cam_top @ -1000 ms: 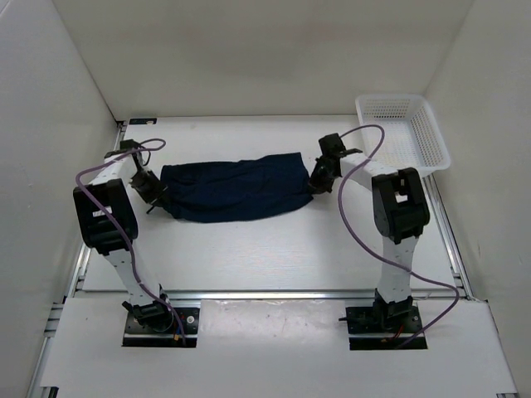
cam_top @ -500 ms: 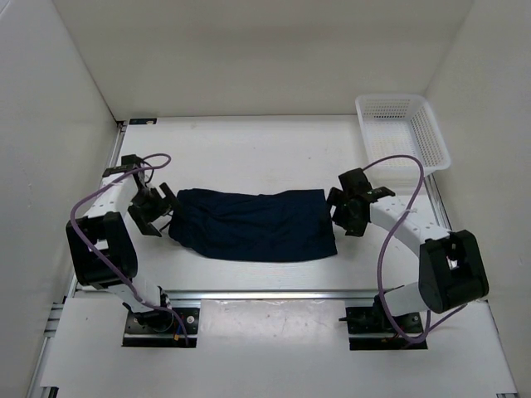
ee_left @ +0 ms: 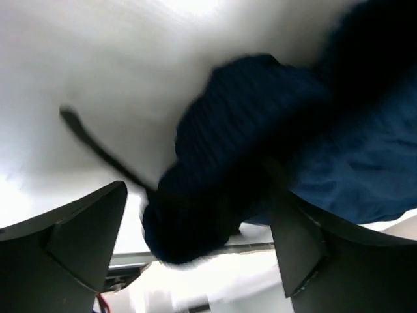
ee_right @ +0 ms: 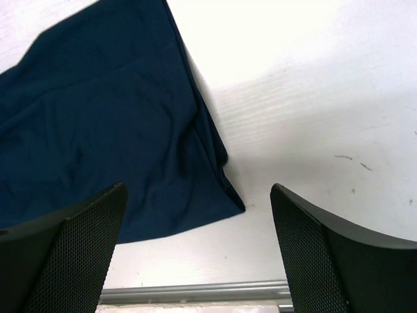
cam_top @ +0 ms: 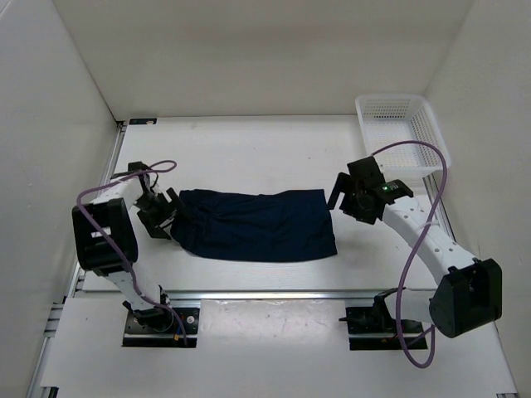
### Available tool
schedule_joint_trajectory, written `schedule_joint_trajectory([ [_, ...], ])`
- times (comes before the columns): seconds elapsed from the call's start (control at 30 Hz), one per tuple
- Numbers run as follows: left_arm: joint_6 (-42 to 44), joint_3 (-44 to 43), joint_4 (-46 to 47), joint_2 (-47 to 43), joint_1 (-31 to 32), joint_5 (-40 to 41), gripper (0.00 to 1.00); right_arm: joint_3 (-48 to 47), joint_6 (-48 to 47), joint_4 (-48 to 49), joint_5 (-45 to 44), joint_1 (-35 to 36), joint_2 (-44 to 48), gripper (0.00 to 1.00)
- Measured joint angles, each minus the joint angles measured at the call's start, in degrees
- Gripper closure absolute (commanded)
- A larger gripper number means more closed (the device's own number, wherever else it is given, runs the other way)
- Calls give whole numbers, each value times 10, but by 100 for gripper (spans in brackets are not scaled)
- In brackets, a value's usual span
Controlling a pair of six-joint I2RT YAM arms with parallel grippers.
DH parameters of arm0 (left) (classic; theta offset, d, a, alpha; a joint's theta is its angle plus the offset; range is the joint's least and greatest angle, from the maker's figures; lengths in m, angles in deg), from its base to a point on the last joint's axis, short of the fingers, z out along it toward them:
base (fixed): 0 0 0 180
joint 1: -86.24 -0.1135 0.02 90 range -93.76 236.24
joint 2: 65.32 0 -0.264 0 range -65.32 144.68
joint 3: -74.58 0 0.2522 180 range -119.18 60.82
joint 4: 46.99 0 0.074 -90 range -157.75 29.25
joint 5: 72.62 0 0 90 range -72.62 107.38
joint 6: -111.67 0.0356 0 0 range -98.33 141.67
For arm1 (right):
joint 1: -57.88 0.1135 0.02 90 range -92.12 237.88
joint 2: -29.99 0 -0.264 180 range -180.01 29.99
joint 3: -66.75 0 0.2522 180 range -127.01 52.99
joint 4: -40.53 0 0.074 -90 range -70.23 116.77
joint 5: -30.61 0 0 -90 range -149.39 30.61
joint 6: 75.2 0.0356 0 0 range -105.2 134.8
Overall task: Fold and stack the shorts
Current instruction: Fold the shorts
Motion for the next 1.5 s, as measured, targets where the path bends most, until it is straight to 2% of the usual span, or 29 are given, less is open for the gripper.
schedule_joint_trajectory([
  [0.03, -1, 4, 8, 16, 0, -5, 8, 0, -1, -5, -1, 0, 3, 6],
  [0.13, -7, 6, 23, 45, 0, -20, 41, 0, -2, -19, -4, 0, 9, 6],
  [0.23, -7, 3, 28, 41, 1, -21, 83, 0, -3, -33, -7, 0, 19, 6],
  [0.27, -10, -1, 25, 37, 2, -14, 89, 0, -4, -37, -8, 0, 23, 6],
  [0.5, -2, -104, -37, -18, 11, 94, 90, -10, -5, -58, -20, 1, 33, 6],
  [0.63, 10, -181, -79, -50, 40, 150, 90, -13, -5, -66, -23, 1, 34, 6],
  [0.77, 9, -238, -126, -63, 107, 194, 90, -13, -5, -69, -25, 1, 36, 6],
  [0.93, -33, -302, -176, -59, 238, 233, 90, -13, -5, -71, -26, 1, 39, 6],
  [1.07, -88, -342, -199, -28, 344, 246, 90, -13, -5, -78, -27, 1, 47, 5],
  [1.23, -156, -381, -216, 56, 441, 261, 90, -13, -5, -83, -29, 1, 57, 5],
  [1.5, -226, -443, -232, 174, 521, 274, 90, -13, -5, -96, -39, 1, 78, 5],
])
